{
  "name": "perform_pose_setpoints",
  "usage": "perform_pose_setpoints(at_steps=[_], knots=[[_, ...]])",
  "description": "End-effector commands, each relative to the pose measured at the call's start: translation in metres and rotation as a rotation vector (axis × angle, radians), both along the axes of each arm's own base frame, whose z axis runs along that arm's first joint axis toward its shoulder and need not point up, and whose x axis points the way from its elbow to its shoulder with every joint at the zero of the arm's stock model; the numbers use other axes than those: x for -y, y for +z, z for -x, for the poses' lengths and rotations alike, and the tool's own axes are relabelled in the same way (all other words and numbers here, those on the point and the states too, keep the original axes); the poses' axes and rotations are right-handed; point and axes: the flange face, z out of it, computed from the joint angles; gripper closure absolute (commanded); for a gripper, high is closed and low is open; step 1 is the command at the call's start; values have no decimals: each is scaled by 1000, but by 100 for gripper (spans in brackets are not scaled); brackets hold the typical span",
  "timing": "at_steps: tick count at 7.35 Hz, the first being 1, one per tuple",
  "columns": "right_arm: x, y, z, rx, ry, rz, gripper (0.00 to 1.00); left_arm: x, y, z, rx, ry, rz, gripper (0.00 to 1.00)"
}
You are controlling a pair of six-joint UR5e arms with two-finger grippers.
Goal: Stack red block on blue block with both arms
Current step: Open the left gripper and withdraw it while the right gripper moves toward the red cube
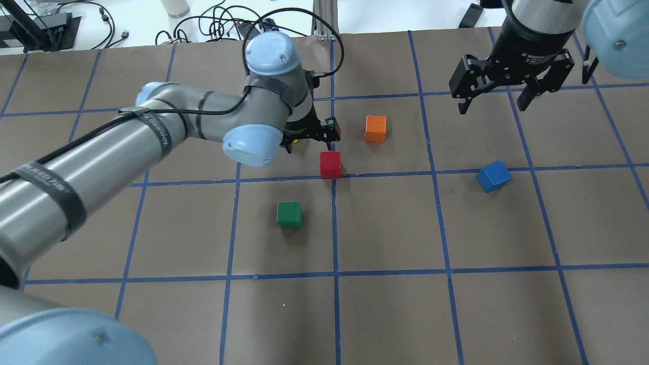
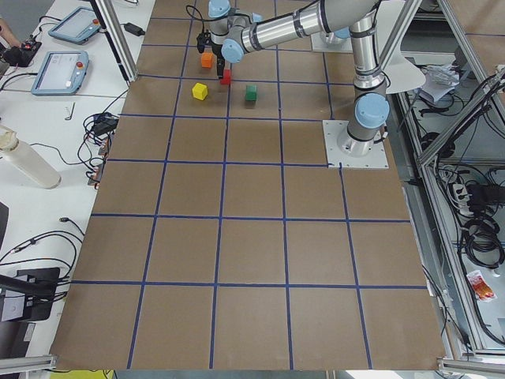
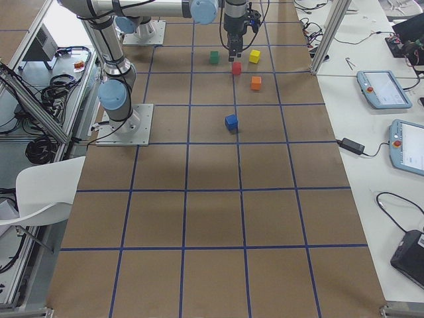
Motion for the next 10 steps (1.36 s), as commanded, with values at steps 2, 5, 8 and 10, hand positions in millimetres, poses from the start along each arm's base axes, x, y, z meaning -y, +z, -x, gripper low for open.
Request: perform_pose_setpoints(at_steps=[2,5,8,10], knots=[[11,-23,-2,9,-1,-49,0,-17,99,-148,85,-100,-20,0],[47,-60,-28,96,11,-23,0,-76,179,-153,101,-75,20,0],[72,-116,-113,85,22,35,0,-79,212,-112,99,-15,36,0],[78,-149,-153,89,30,48,0,-88,216,-110,109,-37,25,0]])
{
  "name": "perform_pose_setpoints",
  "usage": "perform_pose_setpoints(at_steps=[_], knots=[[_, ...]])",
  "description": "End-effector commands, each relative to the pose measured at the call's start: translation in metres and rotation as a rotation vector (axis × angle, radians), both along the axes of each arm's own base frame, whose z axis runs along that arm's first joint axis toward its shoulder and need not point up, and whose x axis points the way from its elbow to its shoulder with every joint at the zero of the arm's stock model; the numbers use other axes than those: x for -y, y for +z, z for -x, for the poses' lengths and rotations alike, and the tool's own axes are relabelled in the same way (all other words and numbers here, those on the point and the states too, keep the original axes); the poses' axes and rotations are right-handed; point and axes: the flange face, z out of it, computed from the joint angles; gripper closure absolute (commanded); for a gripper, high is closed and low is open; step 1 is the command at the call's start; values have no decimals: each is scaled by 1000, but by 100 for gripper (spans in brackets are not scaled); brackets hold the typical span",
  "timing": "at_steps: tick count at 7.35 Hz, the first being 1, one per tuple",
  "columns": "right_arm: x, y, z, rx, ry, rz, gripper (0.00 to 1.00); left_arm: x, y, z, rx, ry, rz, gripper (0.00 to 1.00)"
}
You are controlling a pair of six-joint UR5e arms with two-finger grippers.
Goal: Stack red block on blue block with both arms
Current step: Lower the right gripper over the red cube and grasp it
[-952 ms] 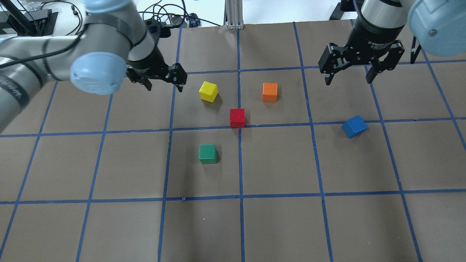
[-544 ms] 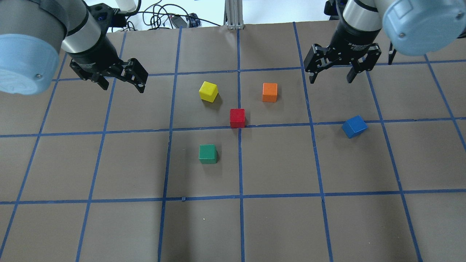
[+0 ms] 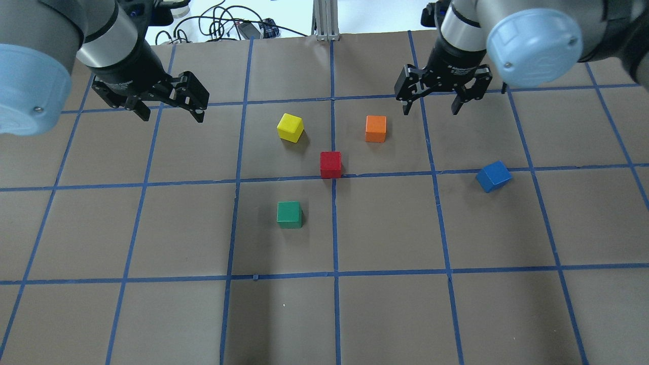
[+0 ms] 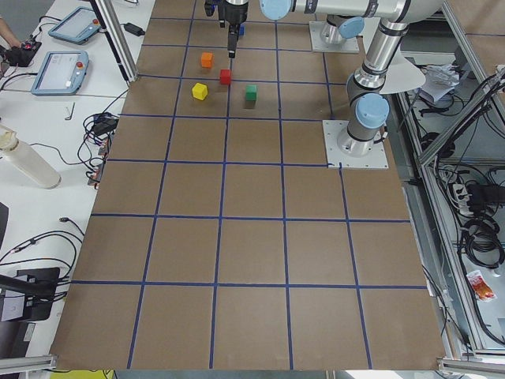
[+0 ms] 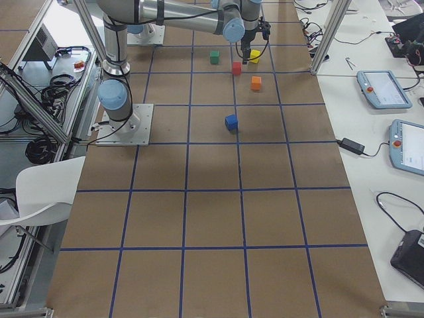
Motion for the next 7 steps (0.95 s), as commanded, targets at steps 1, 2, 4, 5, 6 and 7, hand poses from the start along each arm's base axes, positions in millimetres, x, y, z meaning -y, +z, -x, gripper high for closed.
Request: perform_pose_setpoints(at_steps=[1,2,4,5,6,7], knots=[[4,-42,-45,2,-13,-5,0,-14,9,-4,13,-47,0,0],[1,-60,-66,1,0,-13,0,-16,8,-19,9,-28,-14,0],[3,-96,-93,10,17,-11,0,-15,8,-18,12,-23,-16,0],[2,-111,-101,10,25,-23,0,-15,8,-18,12,-25,-14,0],[2,-122,-106,5,31,-36,0,-14,8,-18,14,-26,-11,0],[1,-133,-109,0,35,-51,0,-14,8,-18,12,-28,-10,0]])
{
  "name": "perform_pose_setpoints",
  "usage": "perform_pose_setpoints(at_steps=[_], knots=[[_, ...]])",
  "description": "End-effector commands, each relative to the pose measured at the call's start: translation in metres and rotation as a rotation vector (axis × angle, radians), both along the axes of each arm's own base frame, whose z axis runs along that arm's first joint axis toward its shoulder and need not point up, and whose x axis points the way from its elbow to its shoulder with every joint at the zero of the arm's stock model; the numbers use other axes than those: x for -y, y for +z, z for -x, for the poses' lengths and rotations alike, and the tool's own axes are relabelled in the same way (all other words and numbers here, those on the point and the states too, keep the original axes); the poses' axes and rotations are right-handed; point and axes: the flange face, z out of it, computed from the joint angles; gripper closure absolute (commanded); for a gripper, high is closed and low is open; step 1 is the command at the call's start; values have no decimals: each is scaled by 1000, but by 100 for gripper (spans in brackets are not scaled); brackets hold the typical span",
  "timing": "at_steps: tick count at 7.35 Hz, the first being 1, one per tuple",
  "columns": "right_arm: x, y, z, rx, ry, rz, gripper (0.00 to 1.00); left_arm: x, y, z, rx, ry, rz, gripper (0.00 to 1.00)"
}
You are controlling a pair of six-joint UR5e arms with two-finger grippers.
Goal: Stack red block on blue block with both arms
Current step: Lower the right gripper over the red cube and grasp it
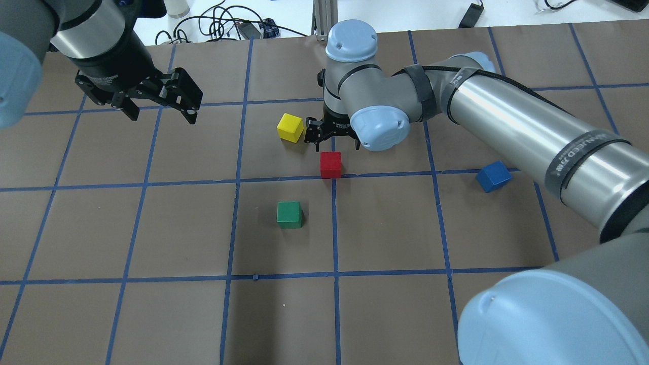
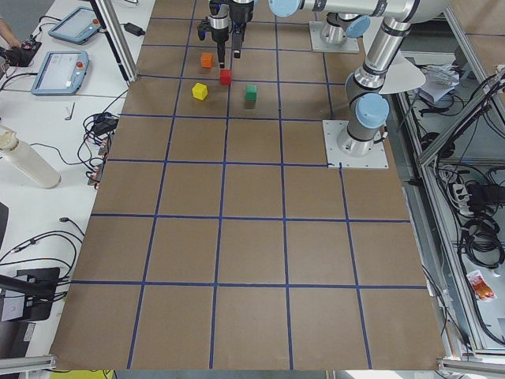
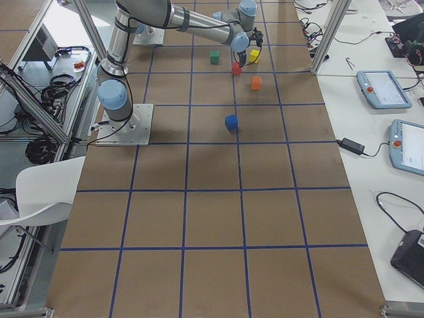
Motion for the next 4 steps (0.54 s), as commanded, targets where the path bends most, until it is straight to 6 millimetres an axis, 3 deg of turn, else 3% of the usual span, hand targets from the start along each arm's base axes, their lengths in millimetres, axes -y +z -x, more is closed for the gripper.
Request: perform_pose_setpoints(at_steps=[1,4], knots=[[0,-26,-6,-10,9,-32,0,0,1,0,0,-2,5,0],[2,-43,-8,-9,-5,-39,0,1,1,-1,0,-4,7,0]])
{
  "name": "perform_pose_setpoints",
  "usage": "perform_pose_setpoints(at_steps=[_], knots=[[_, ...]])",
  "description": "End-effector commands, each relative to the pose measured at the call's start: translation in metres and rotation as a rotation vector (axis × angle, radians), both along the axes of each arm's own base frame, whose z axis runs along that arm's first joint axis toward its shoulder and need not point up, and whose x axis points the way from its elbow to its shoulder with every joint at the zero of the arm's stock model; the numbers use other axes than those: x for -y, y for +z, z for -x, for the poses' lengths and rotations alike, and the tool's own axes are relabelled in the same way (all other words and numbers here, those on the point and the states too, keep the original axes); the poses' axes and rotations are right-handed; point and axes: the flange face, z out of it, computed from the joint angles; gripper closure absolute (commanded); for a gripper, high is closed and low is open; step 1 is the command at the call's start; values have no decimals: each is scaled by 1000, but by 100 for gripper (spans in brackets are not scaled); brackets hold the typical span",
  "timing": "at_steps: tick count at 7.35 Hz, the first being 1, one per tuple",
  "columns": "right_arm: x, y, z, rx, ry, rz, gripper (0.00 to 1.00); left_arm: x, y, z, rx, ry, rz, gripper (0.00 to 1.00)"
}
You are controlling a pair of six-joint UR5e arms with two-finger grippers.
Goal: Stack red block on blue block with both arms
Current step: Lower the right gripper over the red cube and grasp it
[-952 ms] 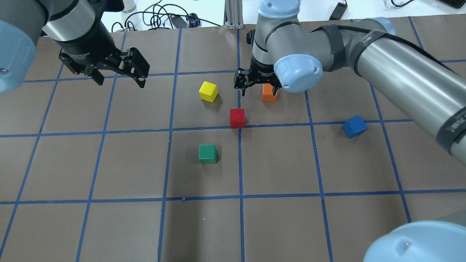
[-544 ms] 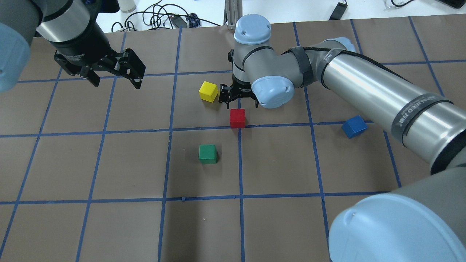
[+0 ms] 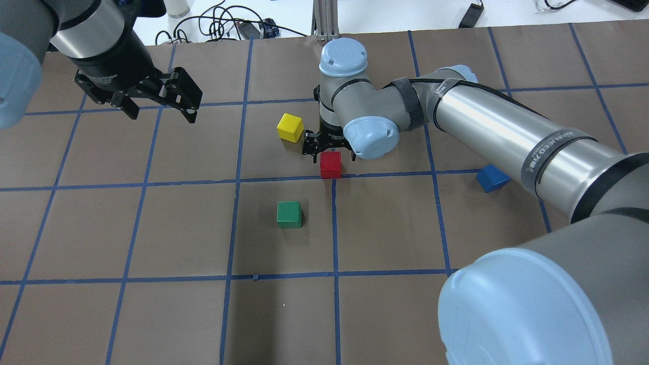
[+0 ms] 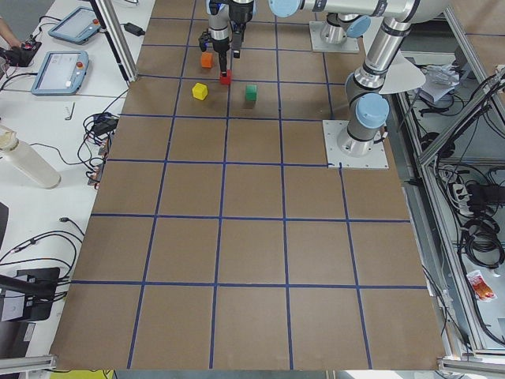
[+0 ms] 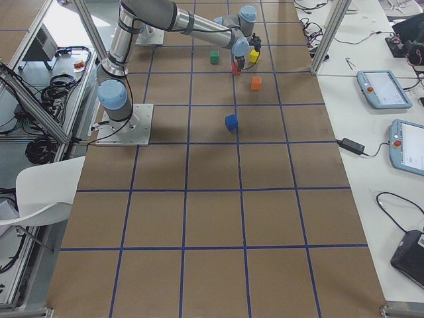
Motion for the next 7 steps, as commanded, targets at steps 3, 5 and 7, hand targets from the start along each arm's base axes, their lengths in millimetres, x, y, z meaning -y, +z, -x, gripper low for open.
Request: perform_pose_setpoints(at_steps=[3,5,7], knots=[[1,-11,0,-3,-20,-2,86,2,5,-1,-1,9,3,0],[1,-4,1,-13,-18,-3,100,3,5,-1,-1,9,6,0],[-2,42,11,-3,-29,21,100,7,6,-2,-4,12,11,0]])
